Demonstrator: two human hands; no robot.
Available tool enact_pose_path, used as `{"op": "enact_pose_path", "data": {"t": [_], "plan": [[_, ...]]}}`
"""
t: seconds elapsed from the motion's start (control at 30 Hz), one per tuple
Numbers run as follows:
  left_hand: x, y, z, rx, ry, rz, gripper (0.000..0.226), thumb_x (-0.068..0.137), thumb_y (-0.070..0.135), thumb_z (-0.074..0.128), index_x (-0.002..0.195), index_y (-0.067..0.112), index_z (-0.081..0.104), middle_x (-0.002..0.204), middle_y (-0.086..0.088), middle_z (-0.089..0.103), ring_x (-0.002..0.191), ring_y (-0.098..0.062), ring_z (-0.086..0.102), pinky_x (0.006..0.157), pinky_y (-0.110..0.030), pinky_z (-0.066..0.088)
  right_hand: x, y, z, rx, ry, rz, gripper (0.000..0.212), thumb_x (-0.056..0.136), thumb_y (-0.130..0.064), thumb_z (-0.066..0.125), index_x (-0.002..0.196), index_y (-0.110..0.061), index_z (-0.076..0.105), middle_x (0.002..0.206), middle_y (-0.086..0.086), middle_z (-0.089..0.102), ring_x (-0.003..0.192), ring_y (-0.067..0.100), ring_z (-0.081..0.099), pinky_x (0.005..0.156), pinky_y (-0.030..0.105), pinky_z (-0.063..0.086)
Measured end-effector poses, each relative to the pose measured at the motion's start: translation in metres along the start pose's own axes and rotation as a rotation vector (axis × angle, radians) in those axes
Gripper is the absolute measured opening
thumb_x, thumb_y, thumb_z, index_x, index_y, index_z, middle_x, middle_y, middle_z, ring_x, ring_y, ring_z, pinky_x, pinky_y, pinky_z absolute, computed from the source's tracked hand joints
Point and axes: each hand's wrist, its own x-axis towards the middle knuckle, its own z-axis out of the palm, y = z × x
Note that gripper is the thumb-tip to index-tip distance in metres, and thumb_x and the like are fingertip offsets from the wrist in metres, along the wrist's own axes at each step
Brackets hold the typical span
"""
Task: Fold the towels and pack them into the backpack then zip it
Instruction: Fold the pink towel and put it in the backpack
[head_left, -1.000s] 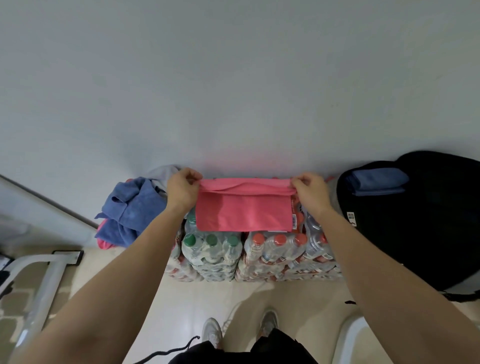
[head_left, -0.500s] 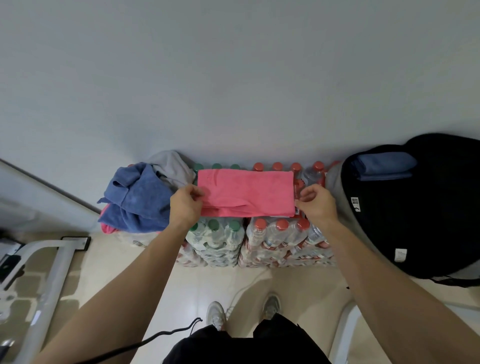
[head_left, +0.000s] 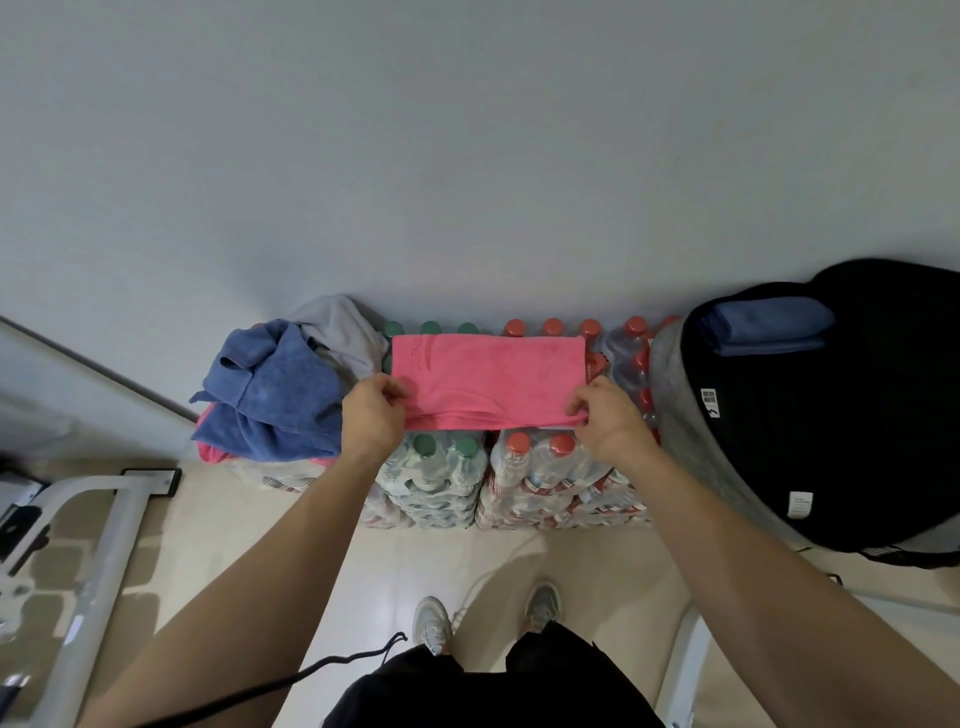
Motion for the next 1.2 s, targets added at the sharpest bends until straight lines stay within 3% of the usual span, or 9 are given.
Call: {"op": "enact_pose_path", "data": {"t": [0.23, 0.47, 0.63, 0.73, 0.8, 0.93, 1.0, 1.1, 1.2], "plan": [[-0.002, -0.001, -0.001, 0.003, 0.017, 0.028, 0.032, 0.085, -0.010, 0.046, 0.088, 0.015, 0.066, 0.094, 0.001, 0.063, 0.081, -0.018, 0.060, 0.077, -0.030, 0.053, 0.002, -0.004, -0.025, -0.068, 0.218, -0.100, 0.019, 0.083, -0.005, 0.063, 0.090, -0.023, 0.066, 0.100, -0.007, 0.052, 0.091, 0.012, 0.056, 0.081, 0.033, 0.052], [-0.012, -0.011, 0.005, 0.188, 0.002, 0.192, 0.028, 0.084, -0.010, 0.046, 0.093, 0.004, 0.069, 0.102, -0.008, 0.056, 0.083, -0.018, 0.049, 0.080, -0.023, 0.039, -0.008, 0.010, -0.004, -0.156, 0.087, -0.020, 0.017, 0.087, -0.011, 0.065, 0.099, -0.023, 0.068, 0.107, -0.005, 0.055, 0.102, 0.017, 0.056, 0.083, 0.035, 0.051], [-0.010, -0.020, 0.011, 0.393, -0.054, 0.257, 0.020, 0.087, 0.000, 0.054, 0.101, 0.006, 0.067, 0.112, -0.010, 0.055, 0.093, -0.032, 0.059, 0.078, -0.044, 0.052, -0.013, 0.012, -0.004, -0.263, 0.053, -0.024, 0.021, 0.086, -0.027, 0.063, 0.107, -0.028, 0.069, 0.113, -0.004, 0.055, 0.108, 0.019, 0.053, 0.089, 0.037, 0.049], [-0.012, -0.018, 0.012, 0.620, -0.052, 0.276, 0.022, 0.085, 0.011, 0.057, 0.105, 0.012, 0.065, 0.113, -0.009, 0.055, 0.104, -0.034, 0.048, 0.076, -0.048, 0.051, -0.010, -0.004, -0.009, -0.439, 0.122, -0.035, 0.027, 0.088, -0.044, 0.053, 0.102, -0.028, 0.069, 0.112, -0.002, 0.053, 0.108, 0.020, 0.048, 0.095, 0.040, 0.041], [-0.009, -0.008, 0.014, 0.709, -0.007, 0.363, 0.026, 0.078, 0.018, 0.061, 0.102, 0.010, 0.066, 0.112, -0.009, 0.057, 0.104, -0.034, 0.048, 0.078, -0.048, 0.050, -0.002, -0.022, -0.012, -0.462, 0.196, -0.082, 0.032, 0.092, -0.043, 0.046, 0.108, -0.024, 0.066, 0.115, 0.002, 0.053, 0.110, 0.022, 0.048, 0.096, 0.042, 0.040], [0.006, 0.019, 0.035, 0.655, 0.003, 0.539, 0.037, 0.084, 0.026, 0.054, 0.116, 0.013, 0.063, 0.129, -0.008, 0.057, 0.121, -0.033, 0.049, 0.096, -0.046, 0.043, 0.028, -0.049, -0.001, -0.368, 0.144, -0.245, 0.052, 0.097, -0.033, 0.042, 0.146, -0.017, 0.040, 0.146, 0.009, 0.041, 0.134, 0.028, 0.039, 0.113, 0.045, 0.031], [0.016, 0.028, 0.050, 0.648, -0.057, 0.569, 0.048, 0.092, 0.034, 0.045, 0.137, 0.018, 0.050, 0.149, -0.008, 0.043, 0.142, -0.032, 0.032, 0.112, -0.050, 0.030, 0.044, -0.051, 0.014, -0.352, 0.080, -0.272, 0.066, 0.099, -0.040, 0.037, 0.157, -0.016, 0.014, 0.161, 0.009, 0.021, 0.148, 0.028, 0.021, 0.121, 0.045, 0.018], [0.025, 0.020, 0.069, 0.723, -0.195, 0.530, 0.067, 0.099, 0.059, 0.025, 0.156, 0.026, 0.015, 0.165, -0.002, 0.007, 0.152, -0.028, 0.000, 0.120, -0.053, 0.005, 0.057, -0.035, 0.033, -0.440, -0.017, -0.267, 0.076, 0.099, -0.059, 0.022, 0.156, -0.024, -0.014, 0.166, 0.005, -0.009, 0.153, 0.024, -0.007, 0.124, 0.047, 0.003], [0.029, -0.002, 0.075, 0.818, -0.213, 0.516, 0.079, 0.092, 0.075, 0.014, 0.155, 0.033, -0.010, 0.164, 0.002, -0.014, 0.150, -0.026, -0.015, 0.120, -0.055, -0.005, 0.061, -0.012, 0.037, -0.511, -0.062, -0.302, 0.086, 0.087, -0.079, 0.005, 0.153, -0.030, -0.023, 0.162, 0.003, -0.025, 0.149, 0.024, -0.024, 0.122, 0.052, -0.005]]}}
